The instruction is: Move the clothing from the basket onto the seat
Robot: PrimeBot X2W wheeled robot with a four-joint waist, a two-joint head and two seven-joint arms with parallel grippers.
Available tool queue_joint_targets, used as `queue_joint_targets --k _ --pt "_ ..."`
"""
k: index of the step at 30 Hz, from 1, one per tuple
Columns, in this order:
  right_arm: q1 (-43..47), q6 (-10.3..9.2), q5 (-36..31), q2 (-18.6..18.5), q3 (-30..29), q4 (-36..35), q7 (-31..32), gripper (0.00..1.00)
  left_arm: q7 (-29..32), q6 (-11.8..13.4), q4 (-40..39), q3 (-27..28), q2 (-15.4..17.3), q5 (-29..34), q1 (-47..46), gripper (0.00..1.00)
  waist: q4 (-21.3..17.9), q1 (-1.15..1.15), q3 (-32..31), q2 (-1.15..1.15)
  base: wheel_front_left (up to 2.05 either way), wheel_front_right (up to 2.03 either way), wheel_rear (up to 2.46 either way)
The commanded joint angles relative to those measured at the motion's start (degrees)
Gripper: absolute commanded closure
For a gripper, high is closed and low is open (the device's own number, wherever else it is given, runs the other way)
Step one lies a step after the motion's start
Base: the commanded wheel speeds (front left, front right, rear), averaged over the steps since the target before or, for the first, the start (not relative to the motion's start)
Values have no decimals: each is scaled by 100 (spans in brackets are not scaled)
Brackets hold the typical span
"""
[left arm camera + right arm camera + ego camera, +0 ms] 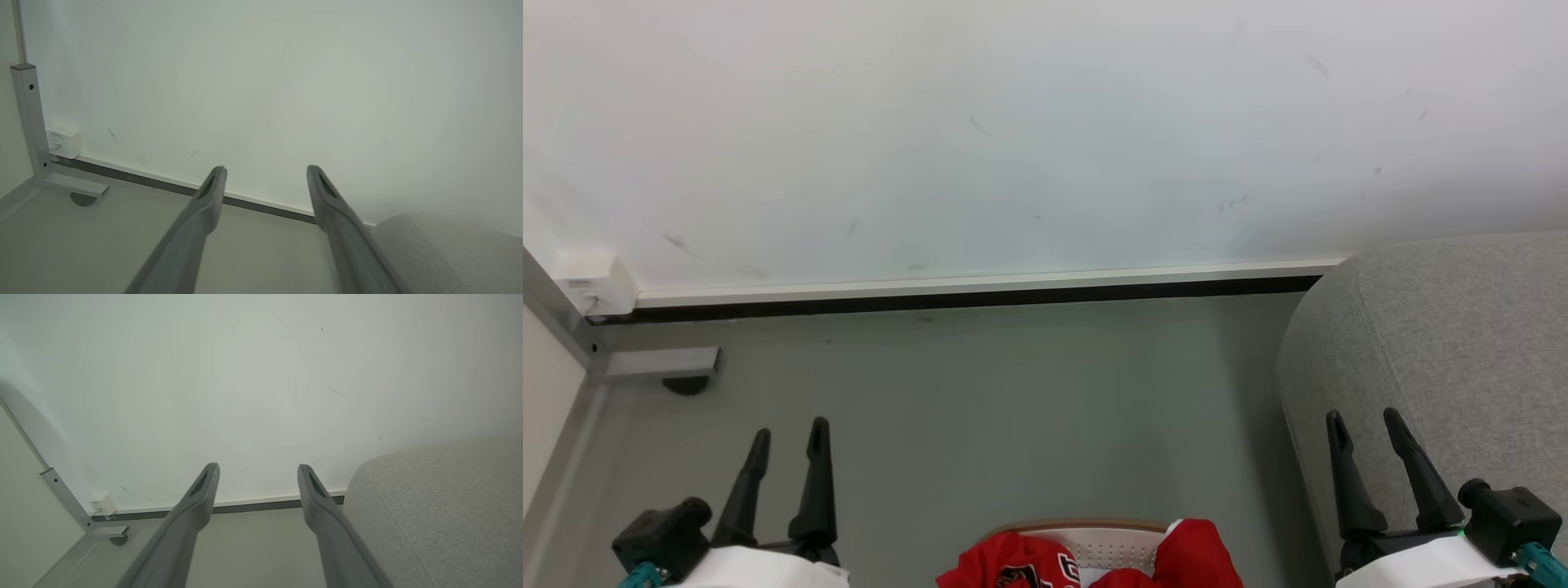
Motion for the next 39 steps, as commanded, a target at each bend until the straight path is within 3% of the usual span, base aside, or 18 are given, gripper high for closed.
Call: queue_joint_targets --k 1,39 --pt "-103 -8 -187 14 1 -2 -53 0 -60 -22 -46 10 55 170 0 0 -5 0 0 0 0 0 0" --pt "-167 -12 -1735 195 -19 -91 -286 0 -487 -107 57 42 -6 1747 -40 0 -89 0 97 0 0 0 0"
